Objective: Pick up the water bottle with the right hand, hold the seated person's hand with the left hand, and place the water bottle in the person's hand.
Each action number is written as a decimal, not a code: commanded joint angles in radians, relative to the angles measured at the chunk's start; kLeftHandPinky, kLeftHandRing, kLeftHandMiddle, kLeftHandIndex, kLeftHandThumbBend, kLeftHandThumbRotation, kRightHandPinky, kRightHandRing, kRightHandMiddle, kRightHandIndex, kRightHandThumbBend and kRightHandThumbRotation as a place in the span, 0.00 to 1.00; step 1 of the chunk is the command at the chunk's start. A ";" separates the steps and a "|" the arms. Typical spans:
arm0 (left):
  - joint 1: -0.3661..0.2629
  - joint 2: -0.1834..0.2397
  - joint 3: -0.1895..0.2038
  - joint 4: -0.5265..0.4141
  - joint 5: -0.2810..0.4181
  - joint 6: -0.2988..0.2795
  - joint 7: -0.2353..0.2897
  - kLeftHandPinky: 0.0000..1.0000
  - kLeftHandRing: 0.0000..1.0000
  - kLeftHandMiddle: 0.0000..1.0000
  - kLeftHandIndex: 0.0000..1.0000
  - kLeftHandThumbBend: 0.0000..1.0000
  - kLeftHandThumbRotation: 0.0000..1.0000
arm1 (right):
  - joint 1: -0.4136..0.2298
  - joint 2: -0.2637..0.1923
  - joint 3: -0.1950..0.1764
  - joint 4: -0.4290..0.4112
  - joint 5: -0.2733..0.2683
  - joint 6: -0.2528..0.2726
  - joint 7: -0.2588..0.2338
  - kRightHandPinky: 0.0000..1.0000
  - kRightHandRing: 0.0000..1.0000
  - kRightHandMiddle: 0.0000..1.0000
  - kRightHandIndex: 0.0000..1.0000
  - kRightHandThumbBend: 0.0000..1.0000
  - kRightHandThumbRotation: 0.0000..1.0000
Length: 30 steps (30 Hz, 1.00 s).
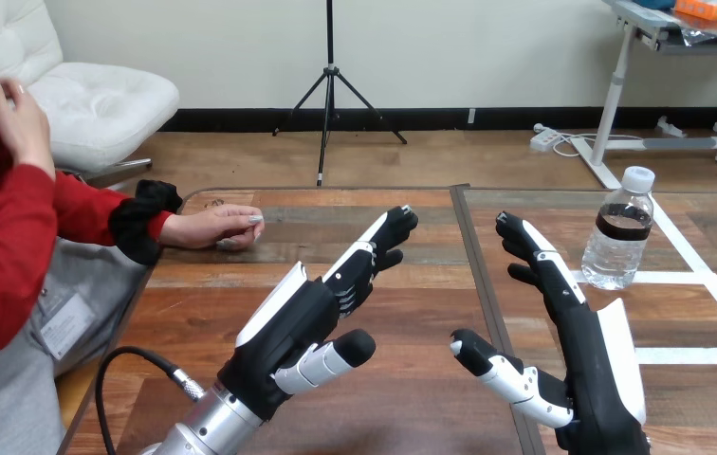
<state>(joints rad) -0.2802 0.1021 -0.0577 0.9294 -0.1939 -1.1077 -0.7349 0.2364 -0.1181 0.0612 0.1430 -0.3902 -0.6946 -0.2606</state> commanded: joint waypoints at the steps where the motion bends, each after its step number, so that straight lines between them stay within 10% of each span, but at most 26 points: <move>1: -0.089 -0.005 0.017 0.027 -0.003 -0.008 0.005 0.98 1.00 1.00 1.00 0.95 0.91 | -0.086 0.001 -0.015 0.018 0.012 -0.031 -0.021 0.82 0.88 0.88 0.88 1.00 0.77; 30: -0.185 -0.018 0.028 0.125 0.064 -0.023 0.086 0.97 1.00 1.00 1.00 1.00 0.91 | -0.165 -0.010 -0.034 0.109 0.029 -0.069 -0.037 0.77 0.85 0.88 0.87 1.00 0.74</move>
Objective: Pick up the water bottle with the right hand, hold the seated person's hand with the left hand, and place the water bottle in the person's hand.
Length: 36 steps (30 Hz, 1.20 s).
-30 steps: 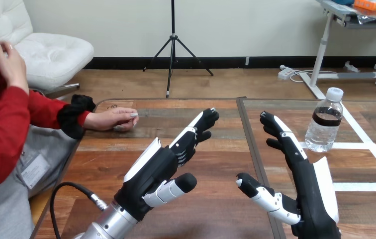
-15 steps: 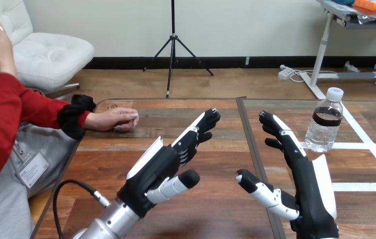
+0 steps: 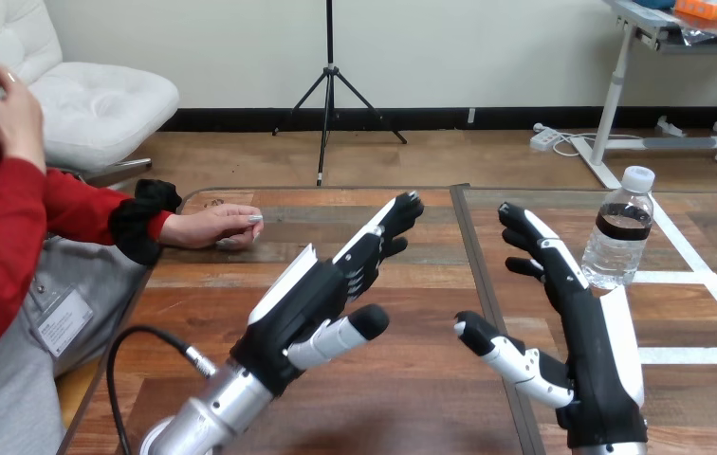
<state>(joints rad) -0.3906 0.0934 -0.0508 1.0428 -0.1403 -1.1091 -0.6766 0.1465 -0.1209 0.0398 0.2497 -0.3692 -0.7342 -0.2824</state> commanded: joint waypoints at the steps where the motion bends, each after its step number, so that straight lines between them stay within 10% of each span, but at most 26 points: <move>1: -0.076 -0.009 0.021 0.012 0.012 -0.022 0.031 0.97 1.00 1.00 1.00 1.00 0.91 | -0.076 -0.006 -0.014 0.003 0.009 -0.029 -0.014 0.77 0.85 0.88 0.87 1.00 0.74; 19: -0.085 -0.011 0.020 0.021 0.047 -0.032 0.082 0.94 1.00 1.00 1.00 1.00 0.88 | -0.086 -0.008 -0.028 -0.021 0.009 -0.025 -0.016 0.75 0.85 0.87 0.85 1.00 0.70; 36: -0.069 -0.018 0.022 0.015 0.080 -0.039 0.166 0.91 0.98 1.00 0.99 1.00 0.76 | -0.090 -0.002 -0.081 -0.032 -0.054 -0.034 -0.144 0.71 0.81 0.83 0.83 1.00 0.60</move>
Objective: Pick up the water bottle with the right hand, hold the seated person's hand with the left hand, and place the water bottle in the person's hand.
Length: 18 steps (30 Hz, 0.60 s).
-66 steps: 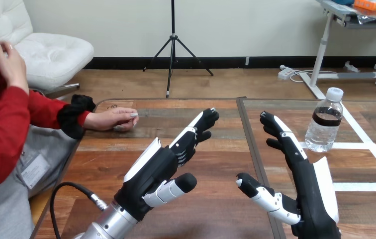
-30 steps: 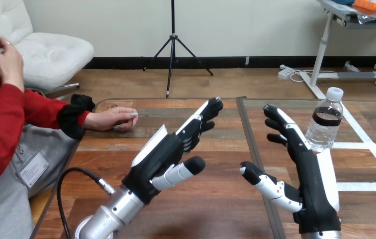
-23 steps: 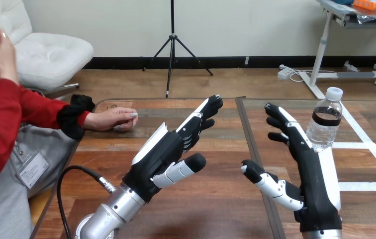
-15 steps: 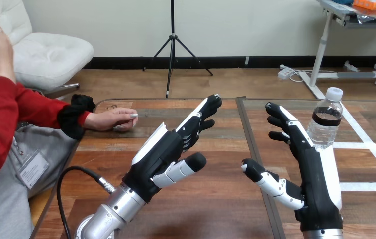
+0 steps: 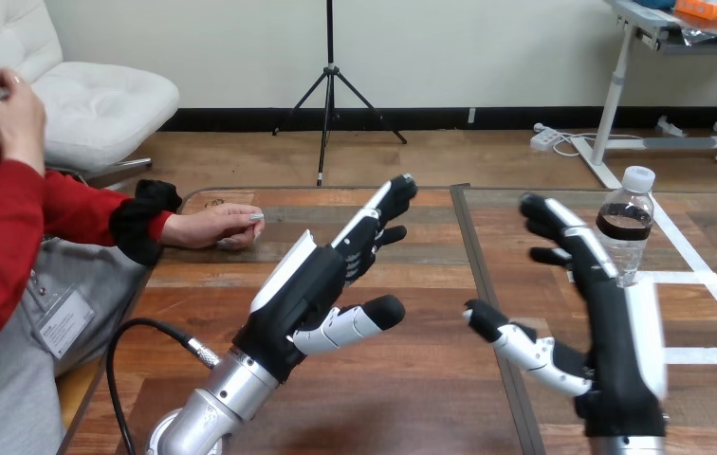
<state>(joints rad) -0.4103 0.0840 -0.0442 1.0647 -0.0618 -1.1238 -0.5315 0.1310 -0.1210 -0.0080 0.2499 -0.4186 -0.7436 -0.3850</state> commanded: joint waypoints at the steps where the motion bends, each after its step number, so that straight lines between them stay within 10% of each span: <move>1: -0.049 -0.007 0.015 -0.006 0.006 -0.030 0.027 0.91 0.98 1.00 0.99 1.00 0.76 | -0.074 -0.002 -0.039 -0.034 -0.002 -0.024 -0.048 0.71 0.80 0.82 0.83 1.00 0.60; 18: -0.049 0.000 0.019 -0.002 0.006 -0.027 0.036 0.90 0.97 0.99 0.98 1.00 0.71 | -0.065 -0.009 -0.088 -0.060 0.022 0.002 -0.070 0.71 0.79 0.82 0.83 1.00 0.58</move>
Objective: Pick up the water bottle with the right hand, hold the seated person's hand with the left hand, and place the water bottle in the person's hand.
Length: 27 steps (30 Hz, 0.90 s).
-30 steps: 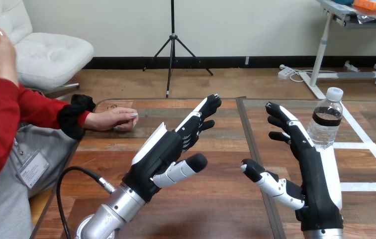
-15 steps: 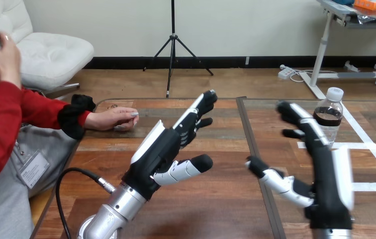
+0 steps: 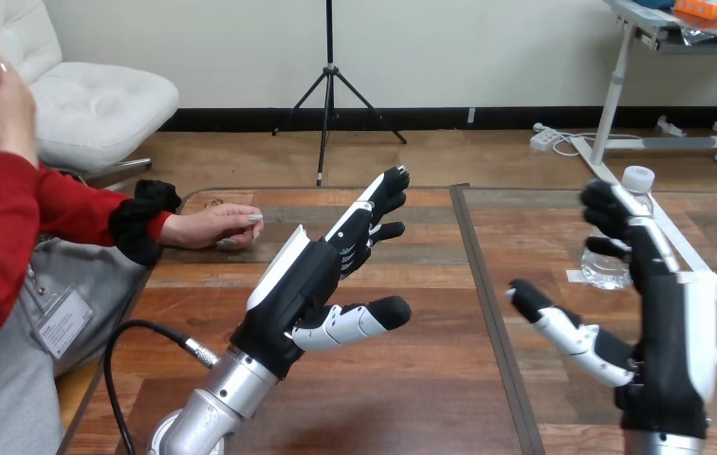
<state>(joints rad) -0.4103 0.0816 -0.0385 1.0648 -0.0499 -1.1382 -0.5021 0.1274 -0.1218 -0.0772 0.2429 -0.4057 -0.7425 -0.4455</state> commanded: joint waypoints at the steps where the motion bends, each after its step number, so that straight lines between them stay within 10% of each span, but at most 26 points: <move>1: -0.050 0.002 0.014 -0.002 -0.008 -0.012 0.005 0.90 0.97 0.99 0.98 1.00 0.71 | -0.061 -0.010 -0.022 -0.055 0.011 0.002 -0.009 0.70 0.79 0.82 0.83 1.00 0.58; 27: -0.067 0.001 0.025 -0.001 -0.022 -0.003 -0.018 0.89 0.96 0.97 0.96 1.00 0.70 | -0.105 -0.037 -0.083 -0.023 0.027 0.045 -0.013 0.69 0.80 0.82 0.83 1.00 0.61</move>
<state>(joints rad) -0.4103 0.0817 -0.0248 1.0648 -0.0571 -1.1379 -0.5170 0.1031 -0.1307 -0.1428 0.2422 -0.3905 -0.7028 -0.4555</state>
